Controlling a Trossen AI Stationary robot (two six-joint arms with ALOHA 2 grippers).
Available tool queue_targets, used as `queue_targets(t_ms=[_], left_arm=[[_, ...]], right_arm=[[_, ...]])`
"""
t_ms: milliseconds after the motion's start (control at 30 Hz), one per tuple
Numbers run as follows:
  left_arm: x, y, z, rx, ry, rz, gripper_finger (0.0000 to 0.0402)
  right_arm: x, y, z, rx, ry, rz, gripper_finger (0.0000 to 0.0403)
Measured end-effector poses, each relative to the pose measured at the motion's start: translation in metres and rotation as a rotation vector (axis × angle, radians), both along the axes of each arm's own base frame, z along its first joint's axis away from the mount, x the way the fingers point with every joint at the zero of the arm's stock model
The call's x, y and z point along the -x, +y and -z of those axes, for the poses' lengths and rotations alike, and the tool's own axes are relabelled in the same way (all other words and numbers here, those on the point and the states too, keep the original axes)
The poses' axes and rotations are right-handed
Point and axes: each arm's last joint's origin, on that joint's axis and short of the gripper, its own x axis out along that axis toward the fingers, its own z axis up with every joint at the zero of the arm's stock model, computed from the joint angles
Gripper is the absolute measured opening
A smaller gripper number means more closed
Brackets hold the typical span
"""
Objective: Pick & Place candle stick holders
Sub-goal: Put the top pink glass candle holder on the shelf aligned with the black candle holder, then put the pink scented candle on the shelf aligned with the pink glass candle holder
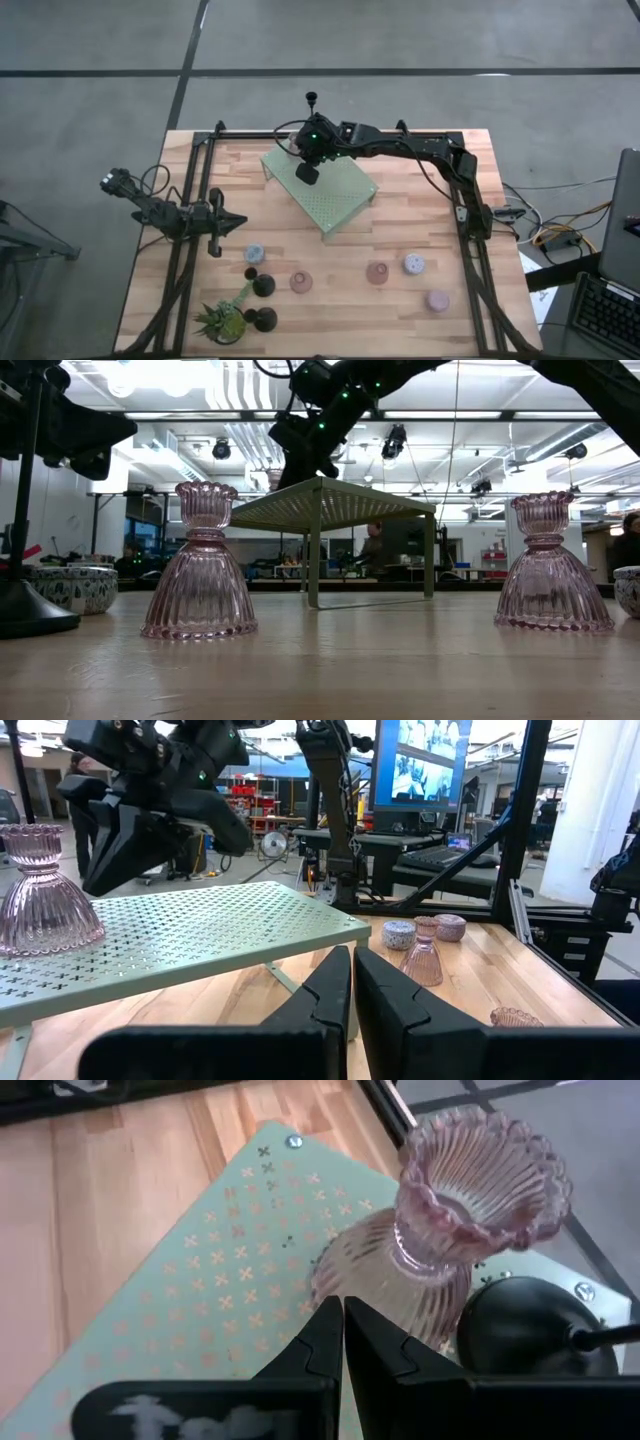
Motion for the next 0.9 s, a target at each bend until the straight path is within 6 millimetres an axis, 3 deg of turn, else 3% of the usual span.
queue_targets(t_ms=[600,767,900], left_arm=[[0.0,0.0,0.0,0.0,0.0,0.0,0.0021],[0.0,0.0,0.0,0.0,0.0,0.0,0.0021],[0.0,0.0,0.0,0.0,0.0,-0.001,0.0021]], right_arm=[[0.002,-0.007,-0.001,0.028,0.001,0.023,0.0008],[0.011,0.003,-0.004,-0.039,0.078,-0.032,0.0008],[0.019,0.023,-0.016,-0.124,0.078,-0.138,0.0008]])
